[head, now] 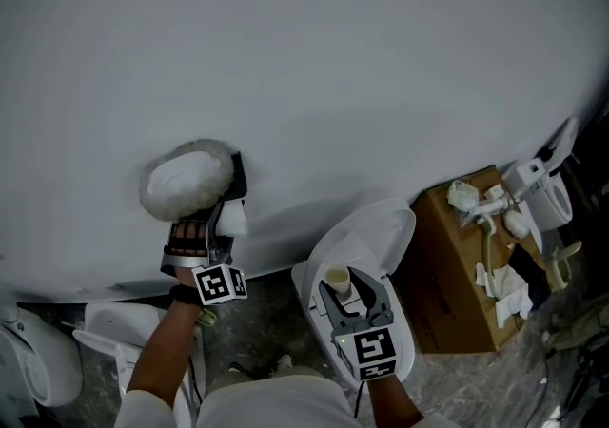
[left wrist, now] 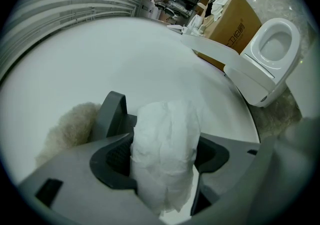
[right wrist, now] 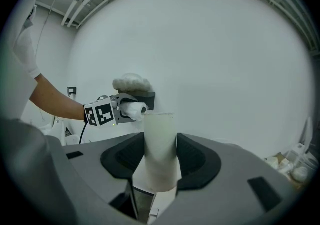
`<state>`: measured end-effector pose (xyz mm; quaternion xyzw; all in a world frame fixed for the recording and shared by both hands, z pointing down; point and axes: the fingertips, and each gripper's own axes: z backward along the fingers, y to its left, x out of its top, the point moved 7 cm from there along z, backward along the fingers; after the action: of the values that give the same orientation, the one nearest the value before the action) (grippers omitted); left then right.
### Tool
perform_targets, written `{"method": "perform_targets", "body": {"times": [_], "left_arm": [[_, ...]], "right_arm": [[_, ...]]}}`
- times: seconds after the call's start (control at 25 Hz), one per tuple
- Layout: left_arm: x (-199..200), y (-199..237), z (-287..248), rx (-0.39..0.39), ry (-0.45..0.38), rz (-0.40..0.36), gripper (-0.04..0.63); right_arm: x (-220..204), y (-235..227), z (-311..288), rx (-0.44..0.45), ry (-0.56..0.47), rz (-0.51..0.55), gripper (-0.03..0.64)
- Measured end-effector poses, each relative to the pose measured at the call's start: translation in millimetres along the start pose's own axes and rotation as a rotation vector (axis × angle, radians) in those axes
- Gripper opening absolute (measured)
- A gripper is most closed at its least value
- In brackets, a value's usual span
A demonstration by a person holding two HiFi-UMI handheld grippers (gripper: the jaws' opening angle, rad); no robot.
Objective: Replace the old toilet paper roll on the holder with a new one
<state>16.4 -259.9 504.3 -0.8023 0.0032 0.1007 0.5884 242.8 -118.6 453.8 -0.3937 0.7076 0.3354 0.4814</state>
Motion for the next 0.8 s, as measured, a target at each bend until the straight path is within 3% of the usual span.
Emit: {"method": "perform_targets", "body": {"times": [0.8], "left_arm": [[-28.9, 1.9, 15.5, 0.001, 0.019, 0.022, 0.324]], "right_arm": [[3.9, 26.4, 12.2, -0.008, 0.007, 0.015, 0.195]]}}
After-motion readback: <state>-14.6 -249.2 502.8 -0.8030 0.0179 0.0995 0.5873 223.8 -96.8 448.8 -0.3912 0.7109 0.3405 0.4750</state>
